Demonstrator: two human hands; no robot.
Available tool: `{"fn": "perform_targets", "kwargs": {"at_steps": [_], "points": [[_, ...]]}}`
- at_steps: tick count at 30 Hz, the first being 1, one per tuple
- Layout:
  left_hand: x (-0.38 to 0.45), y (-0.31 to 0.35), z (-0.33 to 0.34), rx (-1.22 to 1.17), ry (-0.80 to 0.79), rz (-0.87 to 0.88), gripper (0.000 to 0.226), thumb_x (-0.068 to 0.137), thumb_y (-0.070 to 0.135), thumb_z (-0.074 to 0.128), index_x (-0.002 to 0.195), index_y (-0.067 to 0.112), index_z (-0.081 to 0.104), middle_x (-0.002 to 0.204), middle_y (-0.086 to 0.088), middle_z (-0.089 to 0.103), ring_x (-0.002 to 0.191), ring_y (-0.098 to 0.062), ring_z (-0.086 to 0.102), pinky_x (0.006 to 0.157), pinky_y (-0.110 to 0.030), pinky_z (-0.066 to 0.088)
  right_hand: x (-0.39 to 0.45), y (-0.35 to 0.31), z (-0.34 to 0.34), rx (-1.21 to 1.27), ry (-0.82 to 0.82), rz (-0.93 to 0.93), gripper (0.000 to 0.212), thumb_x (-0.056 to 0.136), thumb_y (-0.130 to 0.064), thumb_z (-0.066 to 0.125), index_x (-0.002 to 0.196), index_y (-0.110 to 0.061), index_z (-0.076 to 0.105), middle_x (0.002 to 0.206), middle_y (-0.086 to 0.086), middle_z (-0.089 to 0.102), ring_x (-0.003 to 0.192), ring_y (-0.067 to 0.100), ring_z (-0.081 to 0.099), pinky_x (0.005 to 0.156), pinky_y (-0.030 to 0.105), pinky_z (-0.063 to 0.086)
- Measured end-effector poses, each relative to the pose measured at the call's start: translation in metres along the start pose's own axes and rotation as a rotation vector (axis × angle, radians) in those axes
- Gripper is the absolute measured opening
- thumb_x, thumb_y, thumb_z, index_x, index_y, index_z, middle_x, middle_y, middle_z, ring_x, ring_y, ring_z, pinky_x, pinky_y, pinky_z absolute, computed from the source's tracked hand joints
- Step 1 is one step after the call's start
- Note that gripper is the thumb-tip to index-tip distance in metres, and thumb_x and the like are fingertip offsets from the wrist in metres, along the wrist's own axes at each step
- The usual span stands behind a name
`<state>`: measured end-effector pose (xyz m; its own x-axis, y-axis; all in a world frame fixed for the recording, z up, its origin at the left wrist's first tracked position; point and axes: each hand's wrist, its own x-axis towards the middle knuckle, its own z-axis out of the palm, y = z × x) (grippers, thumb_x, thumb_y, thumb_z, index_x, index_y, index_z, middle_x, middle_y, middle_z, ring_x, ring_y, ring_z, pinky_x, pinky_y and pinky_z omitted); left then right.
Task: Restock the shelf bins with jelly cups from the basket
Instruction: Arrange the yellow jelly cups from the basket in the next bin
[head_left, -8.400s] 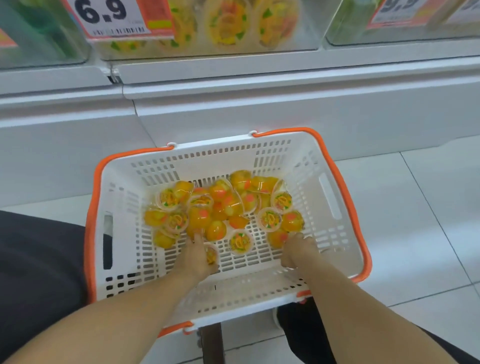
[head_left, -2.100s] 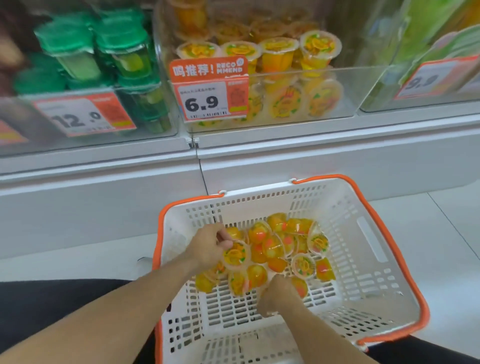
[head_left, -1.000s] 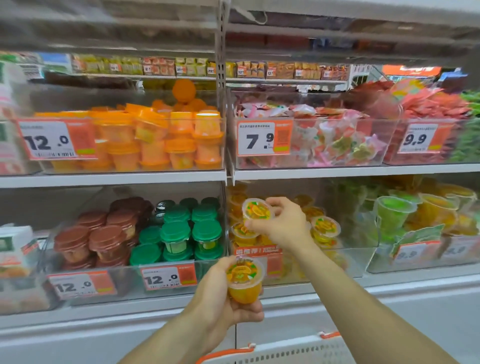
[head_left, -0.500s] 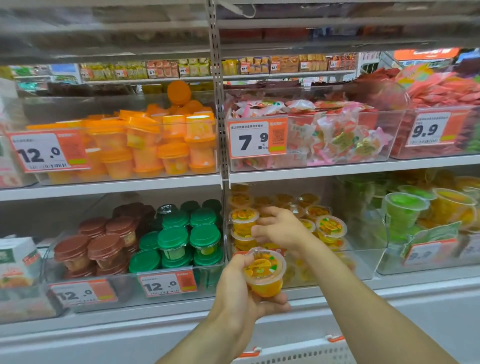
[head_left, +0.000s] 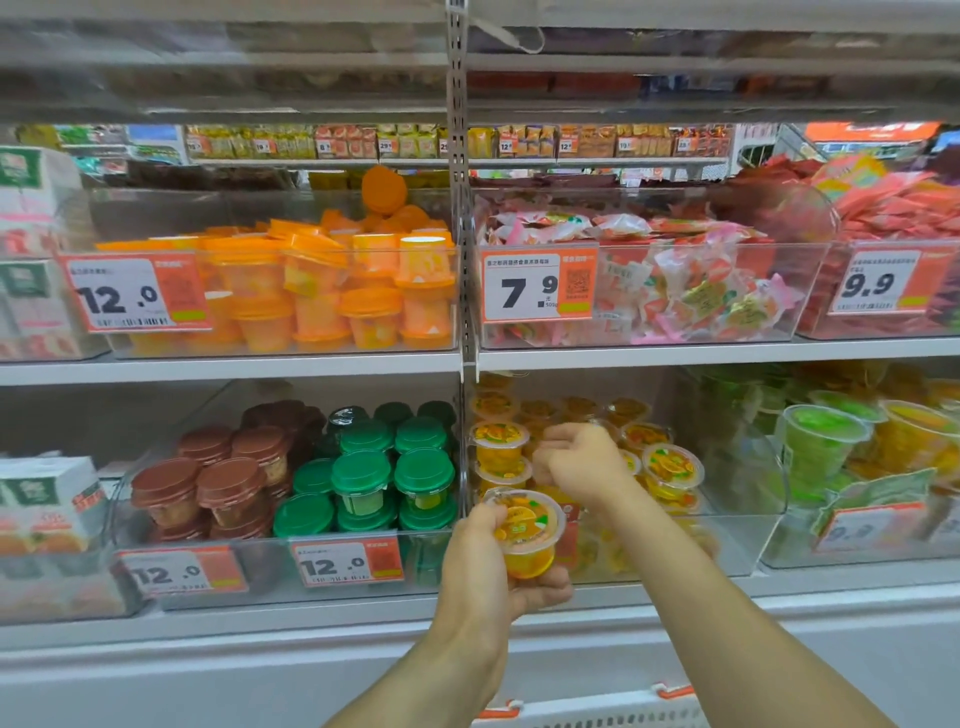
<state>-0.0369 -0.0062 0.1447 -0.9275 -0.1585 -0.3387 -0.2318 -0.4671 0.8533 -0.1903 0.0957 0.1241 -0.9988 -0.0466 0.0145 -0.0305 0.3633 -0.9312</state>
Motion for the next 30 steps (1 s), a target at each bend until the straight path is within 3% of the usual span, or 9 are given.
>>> {"fn": "perform_targets", "kwargs": {"at_steps": [3,5,8,10,14,17,21,24,30], "points": [[0.004,0.002,-0.002,0.031,0.052,0.084,0.023,0.101,0.016,0.044,0.118,0.004,0.053,0.088,-0.025,0.066,0.064,-0.031,0.065,0.074,-0.053,0.061,-0.014,-0.021,-0.021,-0.089,0.095,-0.119,0.018,0.088,-0.006,0.064,0.105,-0.01,0.07,0.09,0.009,0.074,0.076,0.023,0.072,0.071,0.04,0.062],[0.004,0.004,-0.002,0.061,0.078,0.159,0.019,0.101,0.017,0.045,0.118,0.009,0.051,0.095,-0.022,0.069,0.07,-0.032,0.07,0.075,-0.053,0.061,-0.029,-0.04,-0.039,-0.035,-0.179,-0.181,0.027,0.087,0.005,0.064,0.108,-0.011,0.069,0.098,0.014,0.073,0.082,0.026,0.072,0.069,0.034,0.06],[0.003,0.005,-0.002,0.155,0.098,0.304,0.033,0.098,0.05,0.05,0.111,0.02,0.052,0.1,-0.008,0.072,0.082,-0.024,0.074,0.08,-0.044,0.061,-0.049,-0.058,-0.057,-0.094,-0.789,-0.259,0.059,0.084,0.008,0.07,0.133,-0.022,0.058,0.13,0.003,0.063,0.115,0.023,0.064,0.092,0.035,0.056],[0.005,0.004,-0.005,0.292,0.084,0.404,0.053,0.08,0.069,0.048,0.111,0.027,0.056,0.102,0.004,0.073,0.092,-0.014,0.072,0.086,-0.04,0.059,-0.053,-0.06,-0.057,-0.15,-0.881,-0.309,0.068,0.081,-0.003,0.079,0.139,-0.029,0.053,0.139,-0.005,0.057,0.124,0.018,0.058,0.098,0.04,0.054],[0.005,0.006,-0.009,0.448,-0.001,0.564,0.061,0.082,0.076,0.039,0.125,0.036,0.056,0.116,0.013,0.068,0.109,-0.006,0.065,0.095,-0.038,0.055,-0.051,-0.048,-0.039,-0.075,-0.639,-0.427,0.053,0.079,-0.006,0.082,0.126,-0.019,0.065,0.122,0.001,0.068,0.116,0.021,0.063,0.099,0.043,0.053],[0.005,0.005,-0.015,0.769,-0.033,0.632,0.081,0.085,0.079,0.016,0.154,0.037,0.024,0.152,0.014,0.033,0.13,-0.003,0.045,0.111,-0.03,0.038,-0.038,-0.025,-0.037,0.139,-0.469,-0.33,0.053,0.072,-0.006,0.087,0.12,-0.016,0.067,0.116,0.007,0.072,0.111,0.027,0.067,0.096,0.043,0.055],[0.009,0.002,-0.027,1.272,-0.065,0.535,0.073,0.098,0.057,0.038,0.156,0.029,0.003,0.155,0.027,-0.009,0.107,-0.006,0.06,0.095,-0.024,0.044,-0.002,0.004,-0.045,0.107,0.043,-0.166,0.076,0.055,-0.008,0.096,0.122,-0.013,0.061,0.11,0.006,0.072,0.102,0.023,0.07,0.09,0.042,0.058],[0.016,0.0,-0.036,1.366,-0.086,0.538,0.071,0.097,0.046,0.05,0.151,0.027,0.008,0.15,0.026,-0.007,0.099,-0.009,0.058,0.085,-0.02,0.047,0.032,0.009,-0.041,0.009,0.321,-0.059,0.047,0.061,-0.014,0.093,0.097,-0.014,0.064,0.101,0.004,0.069,0.097,0.022,0.068,0.088,0.04,0.057],[0.026,-0.005,-0.039,1.367,-0.051,0.564,0.066,0.095,0.047,0.053,0.147,0.027,0.016,0.149,0.022,-0.007,0.096,-0.013,0.06,0.076,-0.022,0.044,0.089,-0.011,-0.016,-0.319,0.175,-0.066,0.053,0.085,-0.033,0.077,0.132,-0.014,0.059,0.137,-0.001,0.057,0.129,0.018,0.052,0.107,0.021,0.037]]}}
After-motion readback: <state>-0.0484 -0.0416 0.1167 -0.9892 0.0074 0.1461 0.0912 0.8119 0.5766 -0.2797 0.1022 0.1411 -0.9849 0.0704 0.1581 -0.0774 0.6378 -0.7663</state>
